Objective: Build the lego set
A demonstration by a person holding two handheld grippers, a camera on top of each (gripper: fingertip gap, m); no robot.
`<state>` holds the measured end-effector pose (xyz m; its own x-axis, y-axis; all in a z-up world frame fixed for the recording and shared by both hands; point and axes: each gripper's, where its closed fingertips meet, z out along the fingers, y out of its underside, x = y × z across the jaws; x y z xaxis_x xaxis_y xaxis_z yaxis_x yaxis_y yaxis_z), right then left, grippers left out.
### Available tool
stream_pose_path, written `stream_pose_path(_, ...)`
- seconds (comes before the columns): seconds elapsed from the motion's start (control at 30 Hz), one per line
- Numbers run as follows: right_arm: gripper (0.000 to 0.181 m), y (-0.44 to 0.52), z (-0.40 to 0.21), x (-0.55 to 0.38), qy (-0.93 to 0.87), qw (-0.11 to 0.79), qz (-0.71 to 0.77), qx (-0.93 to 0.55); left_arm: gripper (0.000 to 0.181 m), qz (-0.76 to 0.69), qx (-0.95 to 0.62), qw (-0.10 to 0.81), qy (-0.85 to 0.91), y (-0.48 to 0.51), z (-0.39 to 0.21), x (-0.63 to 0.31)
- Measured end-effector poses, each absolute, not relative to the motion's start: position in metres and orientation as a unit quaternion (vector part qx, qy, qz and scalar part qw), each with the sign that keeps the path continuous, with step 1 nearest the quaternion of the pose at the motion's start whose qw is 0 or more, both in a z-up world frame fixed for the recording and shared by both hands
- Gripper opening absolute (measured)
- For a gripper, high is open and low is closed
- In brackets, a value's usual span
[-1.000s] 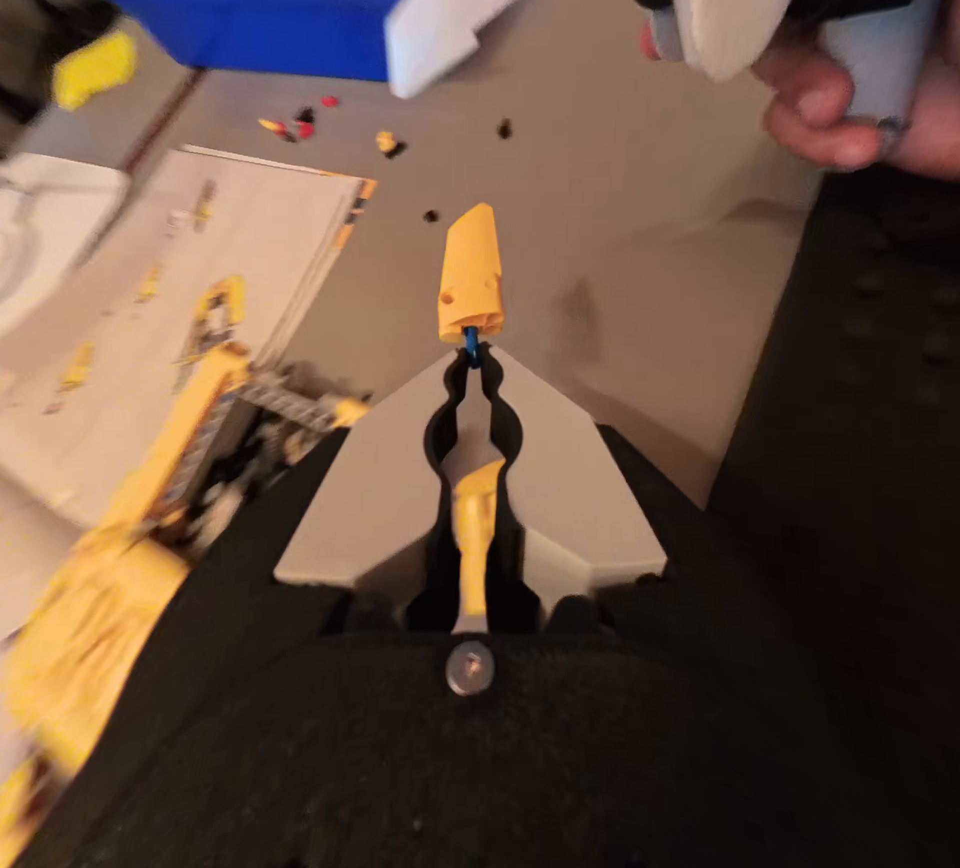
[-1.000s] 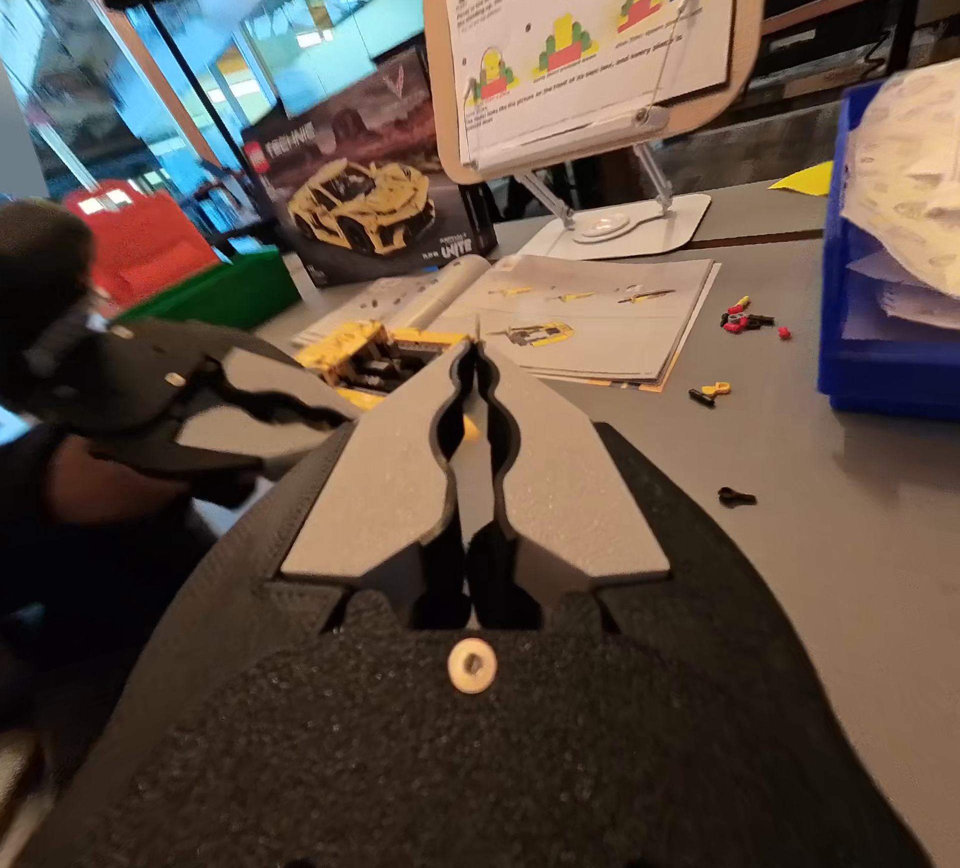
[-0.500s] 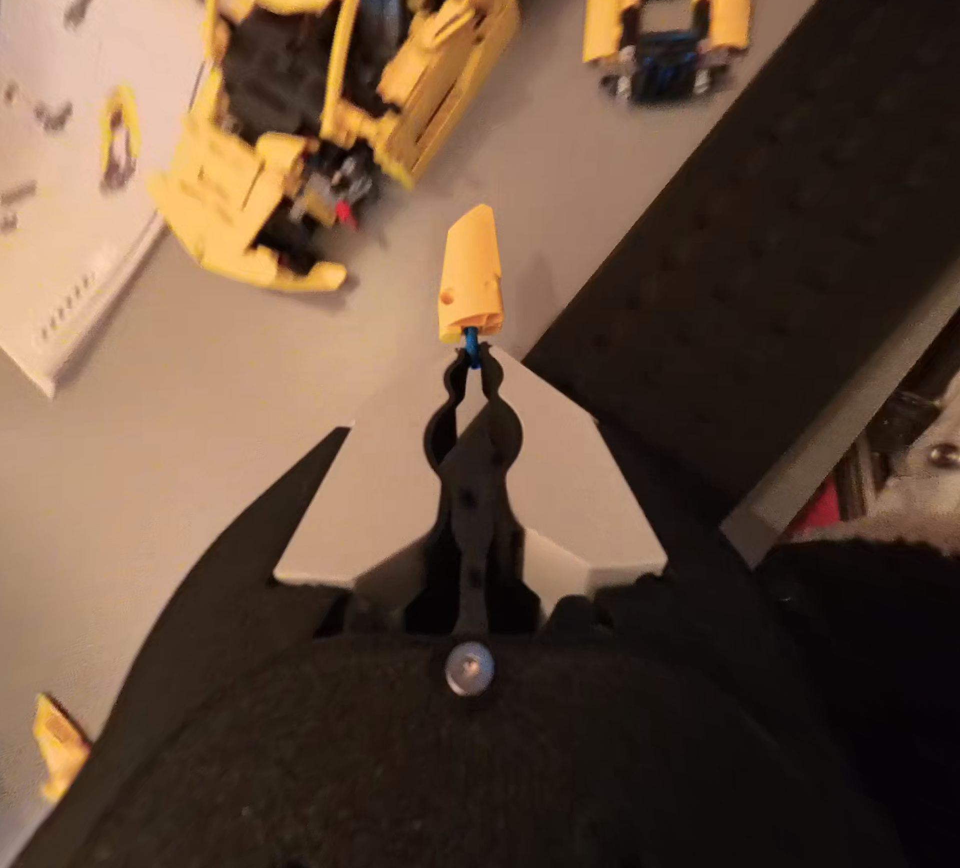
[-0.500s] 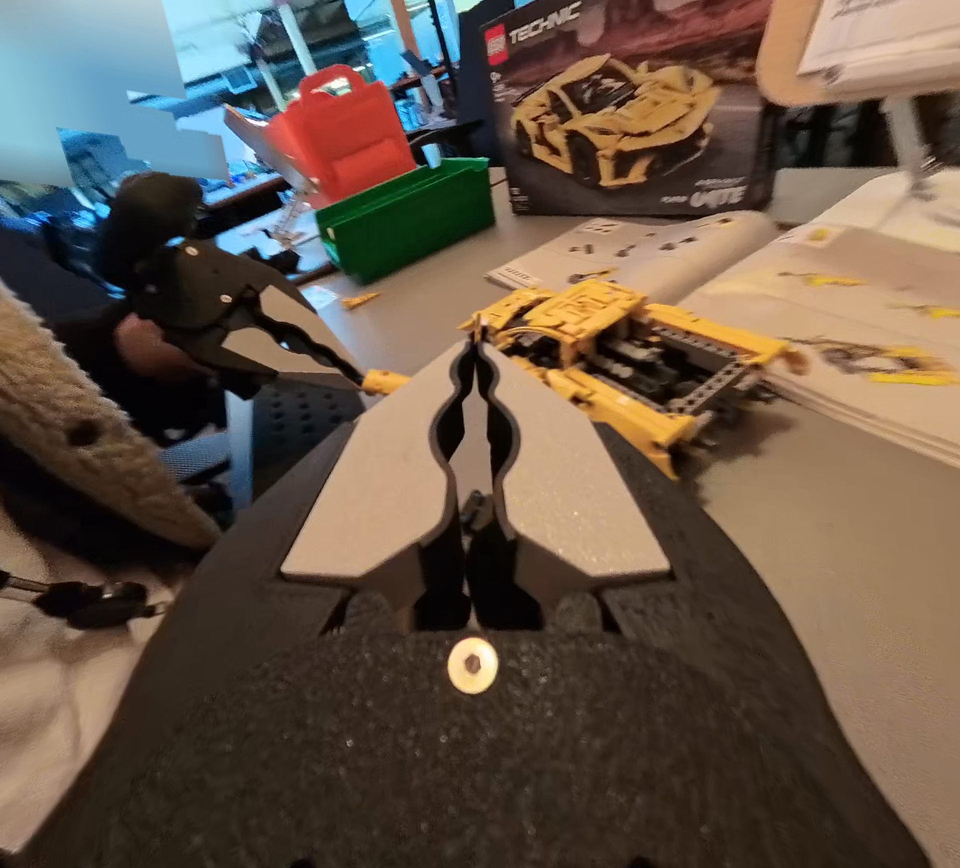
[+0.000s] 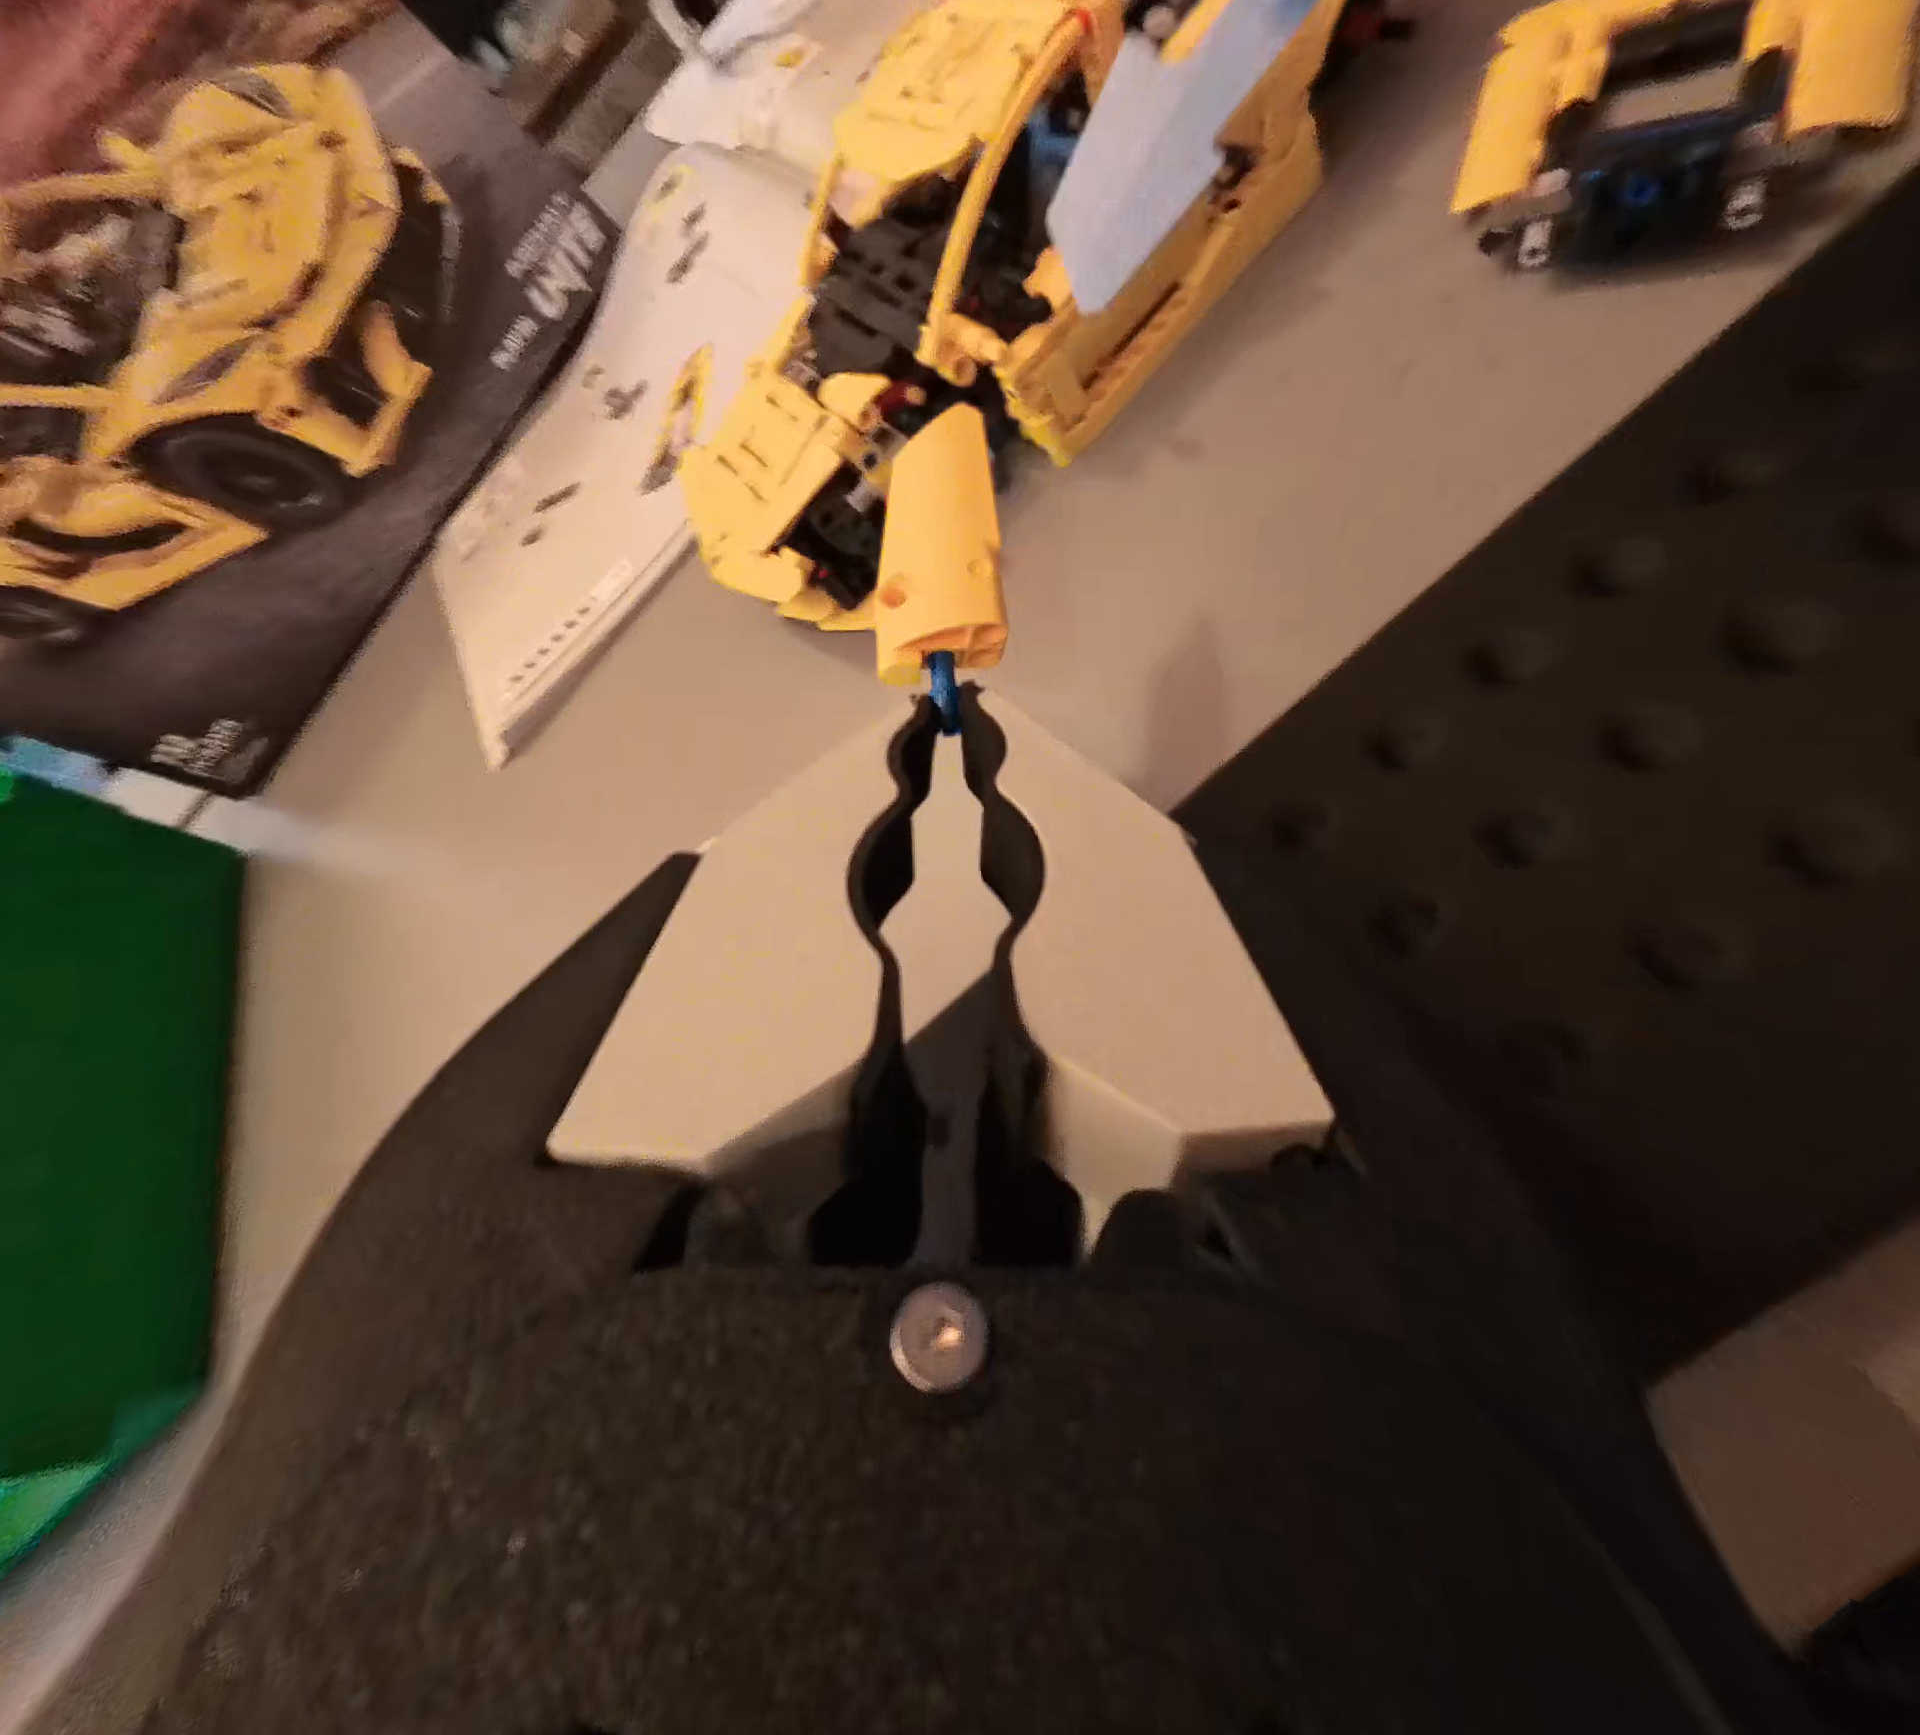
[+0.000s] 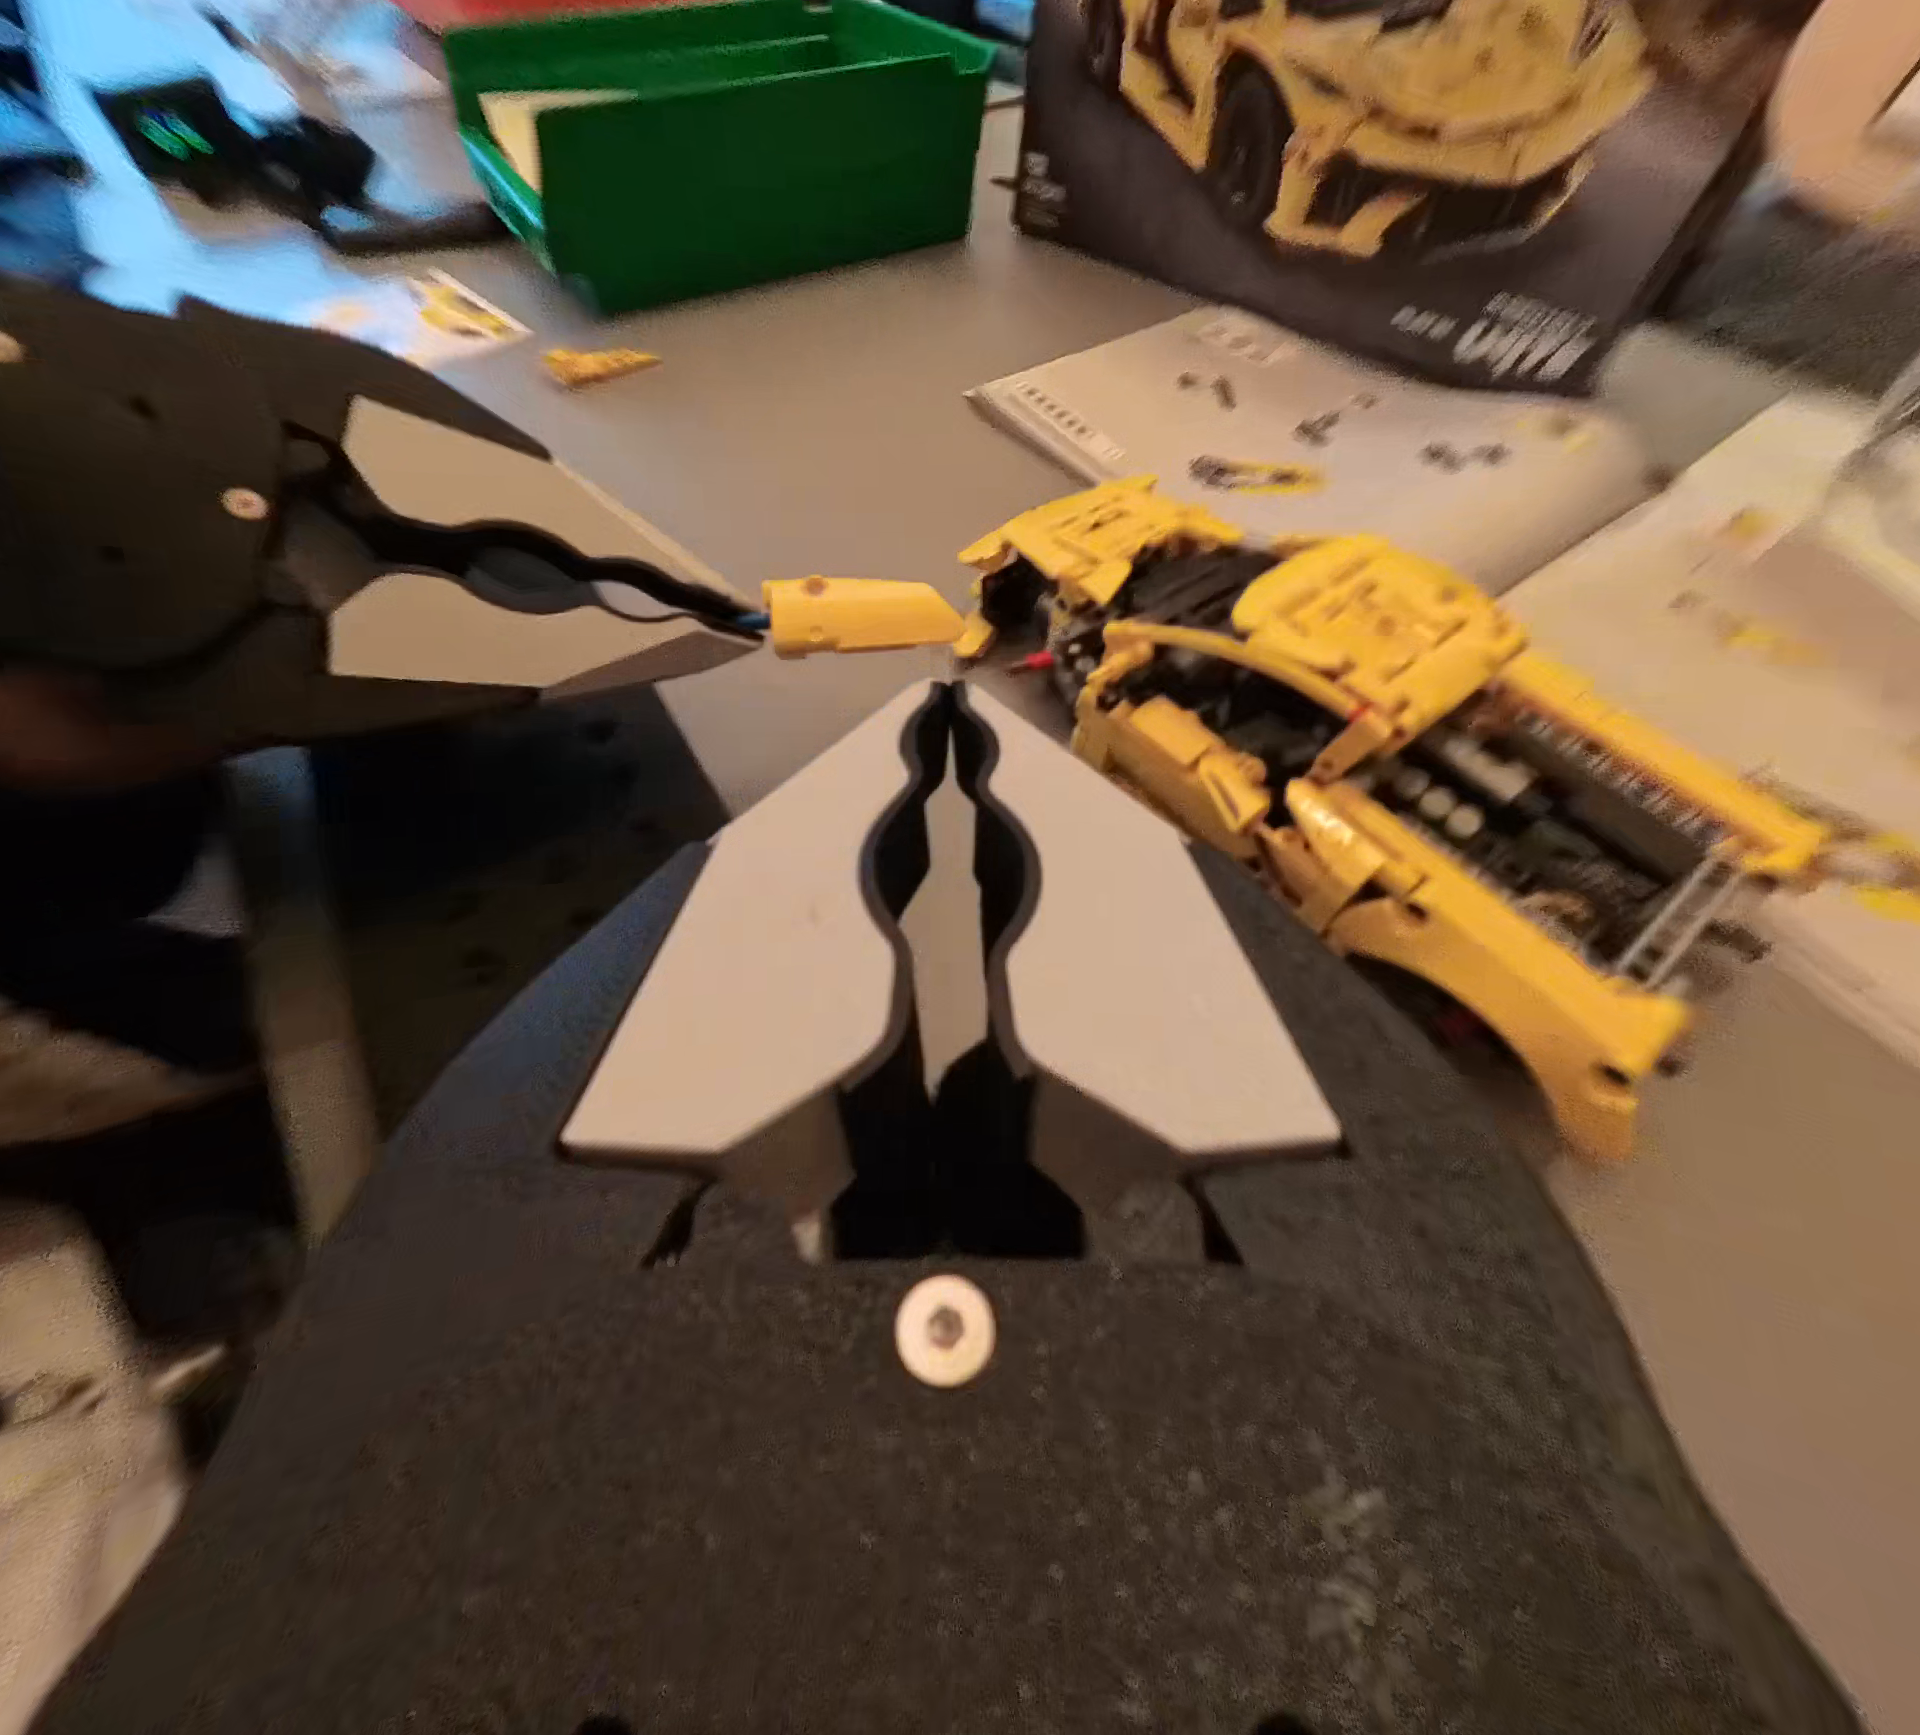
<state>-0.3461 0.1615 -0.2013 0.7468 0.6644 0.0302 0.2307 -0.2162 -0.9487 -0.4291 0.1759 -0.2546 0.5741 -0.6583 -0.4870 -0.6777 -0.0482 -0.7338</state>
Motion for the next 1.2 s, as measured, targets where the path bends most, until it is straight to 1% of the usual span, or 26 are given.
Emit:
stream_pose_path(0.13, 0.000, 0.166, -0.195, -0.372, -0.320, 0.598, 0.058, -0.732, 0.004, 0.043, -0.712, 0.550, 0.434, 0.183, -0.246, -0.435)
stream_pose_path(0.23, 0.000, 0.173, -0.192, -0.385, -0.347, 0.612, -0.028, -0.710, 0.004, 0.077, -0.688, 0.574, 0.437, 0.181, -0.242, -0.435)
stream_pose_path(0.33, 0.000, 0.174, -0.192, -0.390, -0.350, 0.622, -0.045, -0.699, 0.004, 0.099, -0.686, 0.567, 0.445, 0.182, -0.246, -0.434)
stream_pose_path(0.47, 0.000, 0.174, -0.195, -0.386, -0.345, 0.618, -0.026, -0.706, 0.004, 0.081, -0.701, 0.548, 0.449, 0.183, -0.252, -0.433)
stream_pose_path(0.53, 0.000, 0.175, -0.195, -0.382, -0.330, 0.617, 0.006, -0.714, 0.004, 0.047, -0.717, 0.515, 0.467, 0.178, -0.259, -0.431)
stream_pose_path(0.67, 0.000, 0.178, -0.193, -0.364, -0.286, 0.612, 0.078, -0.733, 0.005, -0.121, -0.789, 0.423, 0.428, 0.163, -0.260, -0.445)
stream_pose_path(0.73, 0.000, 0.178, -0.193, -0.361, -0.276, 0.609, 0.100, -0.737, 0.004, -0.146, -0.810, 0.366, 0.435, 0.158, -0.262, -0.464)
stream_pose_path(0.8, 0.000, 0.178, -0.195, -0.363, -0.280, 0.605, 0.105, -0.738, 0.004, -0.114, -0.816, 0.324, 0.466, 0.158, -0.262, -0.493)
stream_pose_path(0.9, 0.000, 0.177, -0.198, -0.367, -0.294, 0.600, 0.100, -0.737, 0.004, -0.004, -0.786, 0.270, 0.557, 0.166, -0.260, -0.541)
stream_pose_path(1.03, 0.000, 0.177, -0.200, -0.368, -0.292, 0.596, 0.113, -0.740, 0.004, 0.083, -0.710, 0.146, 0.684, 0.159, -0.260, -0.582)
stream_pose_path(1.2, 0.000, 0.177, -0.200, -0.366, -0.287, 0.594, 0.121, -0.742, 0.004, 0.150, -0.608, 0.084, 0.775, 0.154, -0.233, -0.591)
